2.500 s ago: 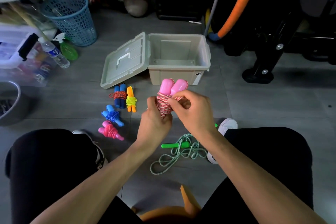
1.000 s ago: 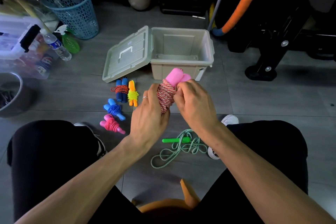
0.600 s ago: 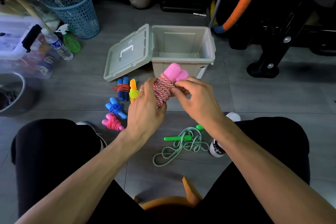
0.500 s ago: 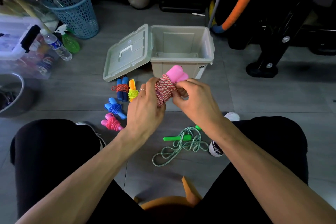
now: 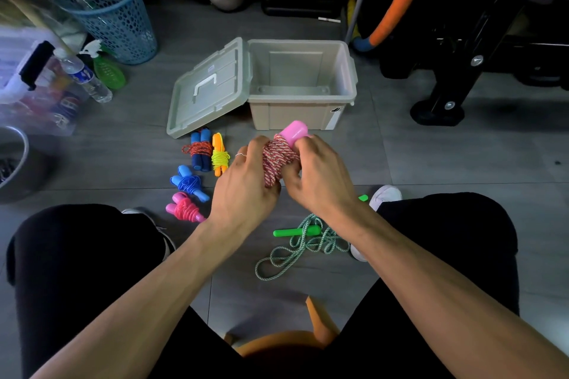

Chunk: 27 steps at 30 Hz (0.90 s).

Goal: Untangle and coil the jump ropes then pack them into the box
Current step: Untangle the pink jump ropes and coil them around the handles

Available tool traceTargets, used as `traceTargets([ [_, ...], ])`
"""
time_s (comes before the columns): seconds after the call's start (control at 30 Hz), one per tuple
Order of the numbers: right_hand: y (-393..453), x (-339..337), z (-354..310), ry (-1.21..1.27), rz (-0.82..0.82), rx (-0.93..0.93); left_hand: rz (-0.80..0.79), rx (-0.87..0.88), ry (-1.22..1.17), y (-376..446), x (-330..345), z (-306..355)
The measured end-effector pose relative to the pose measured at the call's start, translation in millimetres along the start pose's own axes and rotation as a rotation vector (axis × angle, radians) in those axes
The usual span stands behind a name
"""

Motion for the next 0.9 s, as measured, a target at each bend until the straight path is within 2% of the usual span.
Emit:
traceTargets([
  [0.13,-7,-2,-7,0.028,-0.01,-0.098,0.018,0.018,-0.041,0,-5,-4],
  [0.3,-7,-6,1,0.175,-0.034,-0.065,0.059,0.052,-0.015,0,-10,-3],
  [0.57,-5,-7,1,0.049,0.033,-0.016,0.013,0.008,-0.011,3,4,4],
  [0.73,-4,-10,-1,0.097,0.127,-0.034,0.007,0.021,-0.153,3,10,7],
  [0.9,-6,-13,-1,0.255,0.096,-0.039,0.025,0.03,-0.289,7,7,9],
])
Point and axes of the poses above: each hand's wrist, its own y-axis towards the middle knuckle, its own x-axis out of the palm, z = x × y, the point moved 5 cm from there along y, towards the middle knuckle, and after that the axes turned 14 degrees about x, right-handed, at the moved point
